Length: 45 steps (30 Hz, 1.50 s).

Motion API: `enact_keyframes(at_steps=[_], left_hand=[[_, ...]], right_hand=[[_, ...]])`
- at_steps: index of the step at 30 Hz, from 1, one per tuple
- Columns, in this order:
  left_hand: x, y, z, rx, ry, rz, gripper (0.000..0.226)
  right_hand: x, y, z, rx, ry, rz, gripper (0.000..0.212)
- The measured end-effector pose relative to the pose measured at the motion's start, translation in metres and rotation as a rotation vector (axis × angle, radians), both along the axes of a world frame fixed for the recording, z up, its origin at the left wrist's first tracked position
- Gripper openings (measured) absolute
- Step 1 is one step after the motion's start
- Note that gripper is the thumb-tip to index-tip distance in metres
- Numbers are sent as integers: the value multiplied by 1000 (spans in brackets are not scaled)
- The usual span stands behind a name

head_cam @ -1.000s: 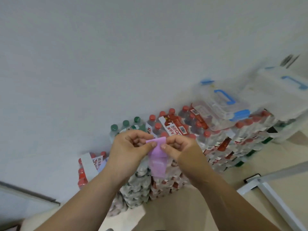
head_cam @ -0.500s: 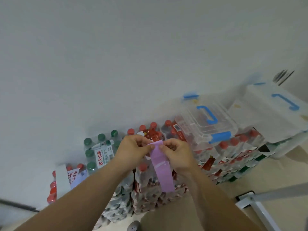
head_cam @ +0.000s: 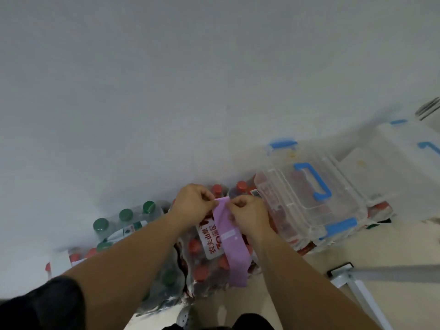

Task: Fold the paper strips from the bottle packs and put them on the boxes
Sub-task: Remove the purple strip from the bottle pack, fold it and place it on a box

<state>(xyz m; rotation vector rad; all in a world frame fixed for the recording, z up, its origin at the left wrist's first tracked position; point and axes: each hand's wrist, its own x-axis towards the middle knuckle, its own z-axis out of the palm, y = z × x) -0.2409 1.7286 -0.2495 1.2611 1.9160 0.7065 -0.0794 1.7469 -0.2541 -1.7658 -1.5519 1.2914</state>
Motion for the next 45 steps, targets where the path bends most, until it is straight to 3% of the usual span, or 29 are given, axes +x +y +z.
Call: enact_keyframes(at_steps=[8,11,15,21,28,36,40,45], left_hand=[[-9,44,-14,3,114,-22,9],[-8,46,-17,8,203,-56,10],[-6,42,-24,-51,507,-49,13],[-2,20,-26,-51,518,121,21],[-32,-57,-12,48,515,324,15],[-111,-190,-10,-42,562,543,15],[-155,-247,-26,-87,570,545,19],[-232,-304,-57,-173,564,412,22]], right_hand=[[-24,45,-23,-33,-60,-3,25],[-28,46,-32,-88,-20,31,12],[-27,40,-34,-82,39,106,35],[-21,28,-27,-22,58,252,32],[-52,5,-11,164,31,466,21],[-143,-74,1,206,-44,838,24],[-196,-119,-3,235,-80,952,21],[-268,-182,-14,207,-148,933,23]])
